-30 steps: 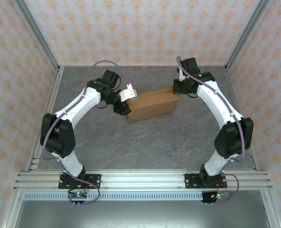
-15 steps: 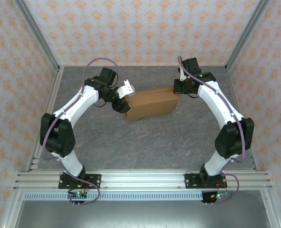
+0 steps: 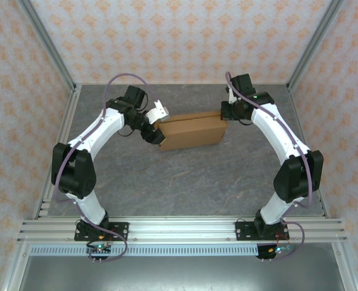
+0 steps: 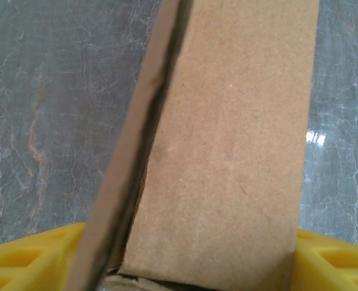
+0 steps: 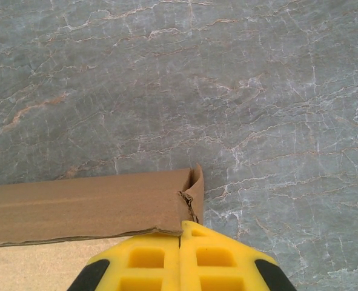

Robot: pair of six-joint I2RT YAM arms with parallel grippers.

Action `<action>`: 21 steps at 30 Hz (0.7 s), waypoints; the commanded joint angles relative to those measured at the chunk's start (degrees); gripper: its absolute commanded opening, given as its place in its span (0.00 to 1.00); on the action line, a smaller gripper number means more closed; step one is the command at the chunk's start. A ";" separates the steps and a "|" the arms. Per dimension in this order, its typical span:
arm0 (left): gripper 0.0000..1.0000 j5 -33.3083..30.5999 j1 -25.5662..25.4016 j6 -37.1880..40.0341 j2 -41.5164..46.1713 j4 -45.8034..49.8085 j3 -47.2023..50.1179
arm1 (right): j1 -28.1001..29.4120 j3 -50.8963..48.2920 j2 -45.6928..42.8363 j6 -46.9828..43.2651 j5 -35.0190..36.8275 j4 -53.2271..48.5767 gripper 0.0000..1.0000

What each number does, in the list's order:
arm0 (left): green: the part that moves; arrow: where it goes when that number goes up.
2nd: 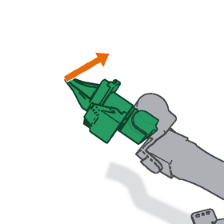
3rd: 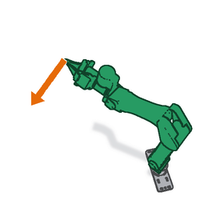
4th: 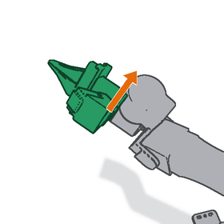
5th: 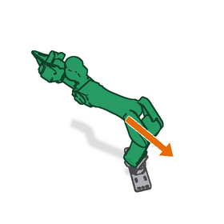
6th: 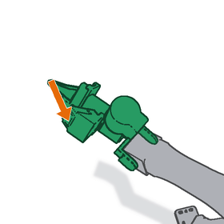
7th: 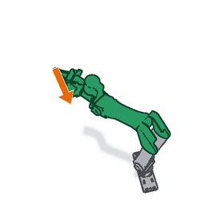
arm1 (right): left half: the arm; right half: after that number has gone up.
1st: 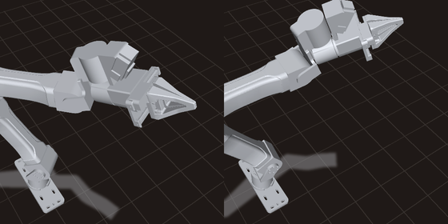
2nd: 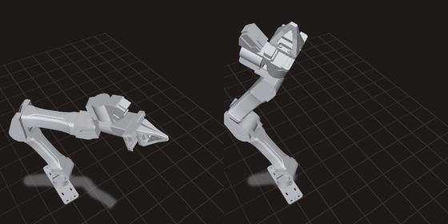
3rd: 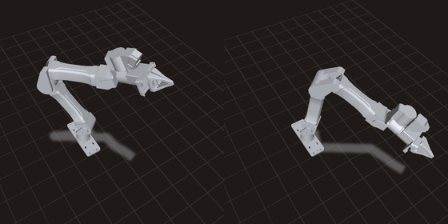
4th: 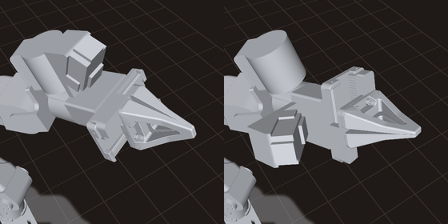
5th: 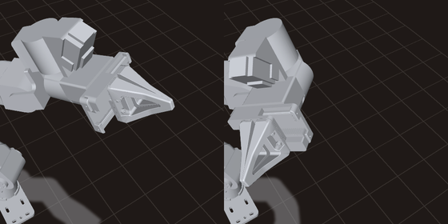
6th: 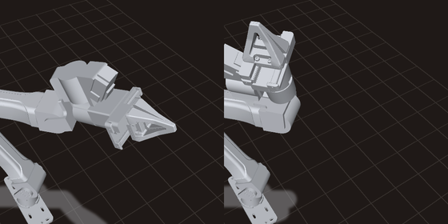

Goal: Fold the paper box

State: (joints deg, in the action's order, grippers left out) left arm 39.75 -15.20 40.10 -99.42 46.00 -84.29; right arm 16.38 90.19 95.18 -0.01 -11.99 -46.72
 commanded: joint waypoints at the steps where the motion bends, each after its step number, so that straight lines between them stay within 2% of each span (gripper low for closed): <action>1: 0.78 0.06 0.78 -1.16 0.25 0.22 -0.92 | 0.58 -0.54 -0.60 0.78 2.41 -3.19 0.03; 15: 0.84 1.22 2.34 -2.63 1.94 -1.73 -0.09 | 1.20 0.52 0.63 0.80 3.47 -3.99 0.03; 21: 0.90 4.42 3.85 -3.27 3.85 -2.73 0.61 | 1.43 0.93 1.10 0.85 3.90 -4.22 0.03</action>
State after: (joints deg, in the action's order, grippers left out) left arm 41.41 -12.21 37.85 -98.94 44.69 -84.09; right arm 17.39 90.24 95.20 0.01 -10.22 -46.98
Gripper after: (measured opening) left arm 0.892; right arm 0.039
